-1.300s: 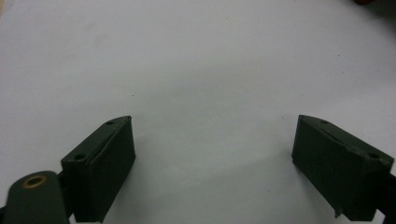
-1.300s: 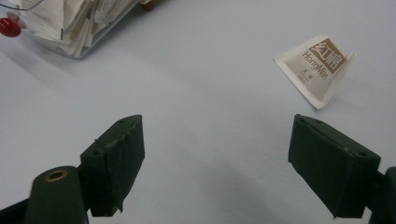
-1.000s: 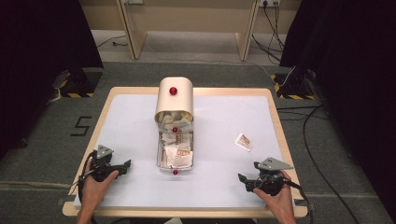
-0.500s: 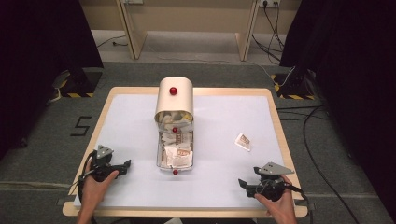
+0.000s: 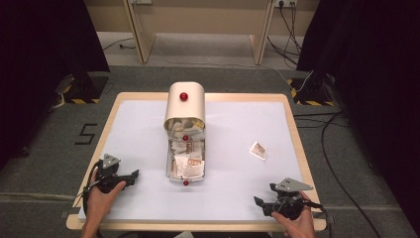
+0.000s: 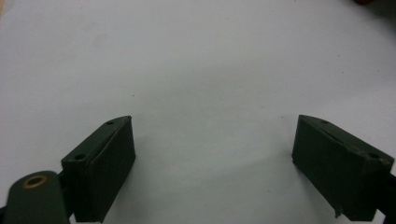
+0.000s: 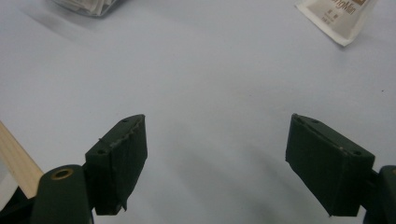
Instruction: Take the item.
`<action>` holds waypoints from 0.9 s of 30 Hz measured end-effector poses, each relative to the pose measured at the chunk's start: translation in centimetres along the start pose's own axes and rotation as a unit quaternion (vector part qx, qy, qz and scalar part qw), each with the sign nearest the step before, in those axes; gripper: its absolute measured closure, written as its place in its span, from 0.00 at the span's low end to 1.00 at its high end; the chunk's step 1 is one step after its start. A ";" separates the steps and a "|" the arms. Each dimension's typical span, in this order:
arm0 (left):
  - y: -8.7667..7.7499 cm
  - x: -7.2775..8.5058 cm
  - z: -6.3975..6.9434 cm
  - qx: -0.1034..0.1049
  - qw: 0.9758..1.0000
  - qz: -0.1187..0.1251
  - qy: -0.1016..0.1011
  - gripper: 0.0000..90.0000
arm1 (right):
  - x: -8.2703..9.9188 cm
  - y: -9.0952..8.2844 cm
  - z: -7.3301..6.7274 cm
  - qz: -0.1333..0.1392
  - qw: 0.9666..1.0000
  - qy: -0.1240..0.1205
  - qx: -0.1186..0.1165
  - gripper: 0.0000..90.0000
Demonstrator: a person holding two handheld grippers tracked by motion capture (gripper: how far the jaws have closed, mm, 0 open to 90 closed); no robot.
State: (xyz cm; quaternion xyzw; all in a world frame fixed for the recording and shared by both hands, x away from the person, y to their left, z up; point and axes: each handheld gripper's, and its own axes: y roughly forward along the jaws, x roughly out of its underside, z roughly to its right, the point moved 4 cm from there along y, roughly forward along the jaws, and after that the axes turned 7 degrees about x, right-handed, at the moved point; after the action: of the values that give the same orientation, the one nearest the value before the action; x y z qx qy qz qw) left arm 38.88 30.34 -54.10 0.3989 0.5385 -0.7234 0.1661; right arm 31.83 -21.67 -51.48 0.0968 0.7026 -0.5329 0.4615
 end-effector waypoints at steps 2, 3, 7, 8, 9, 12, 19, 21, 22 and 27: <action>0.0 0.0 0.0 0.000 1.000 0.000 0.000 0.14 | 0.2 0.0 -0.1 -0.003 1.000 -0.002 -0.001 0.24; 0.0 0.0 0.0 0.000 1.000 0.000 0.000 0.14 | 0.3 -0.1 -0.1 -0.005 1.000 -0.003 -0.001 0.24; 0.0 0.0 0.0 0.000 1.000 0.000 0.000 0.14 | 0.5 -0.3 -0.2 -0.008 1.000 -0.004 -0.001 0.24; 0.0 0.0 0.0 0.000 1.000 0.000 0.000 0.14 | 0.6 -0.3 -0.2 -0.010 1.000 -0.004 -0.001 0.24; 0.0 0.0 0.0 0.000 1.000 0.000 0.000 0.14 | 0.7 -0.3 -0.2 -0.012 1.000 -0.005 -0.001 0.24; 0.0 0.0 0.0 0.000 1.000 0.000 0.000 0.14 | 1.0 -0.4 -0.3 -0.017 1.000 -0.007 -0.003 0.25; 0.0 0.0 0.0 0.000 1.000 0.000 0.000 0.14 | 1.9 -0.6 -0.3 -0.031 0.999 -0.001 -0.007 0.25; 0.0 0.0 0.0 0.000 1.000 0.000 0.000 0.14 | 2.0 -0.7 -0.3 -0.030 0.999 -0.003 -0.009 0.25; 0.0 0.0 0.0 0.000 1.000 0.000 0.000 0.14 | 2.1 -0.7 -0.4 -0.030 1.000 -0.003 -0.008 0.26; 0.0 0.0 0.0 0.000 1.000 0.000 0.000 0.14 | 2.3 -0.9 -0.4 -0.029 1.000 -0.005 -0.007 0.26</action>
State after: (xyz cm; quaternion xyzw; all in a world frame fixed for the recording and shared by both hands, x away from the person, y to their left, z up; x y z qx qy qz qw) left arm 38.88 30.34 -54.10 0.3990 0.5389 -0.7230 0.1663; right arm 29.73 -22.53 -52.58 0.0703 0.7066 -0.5415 0.4500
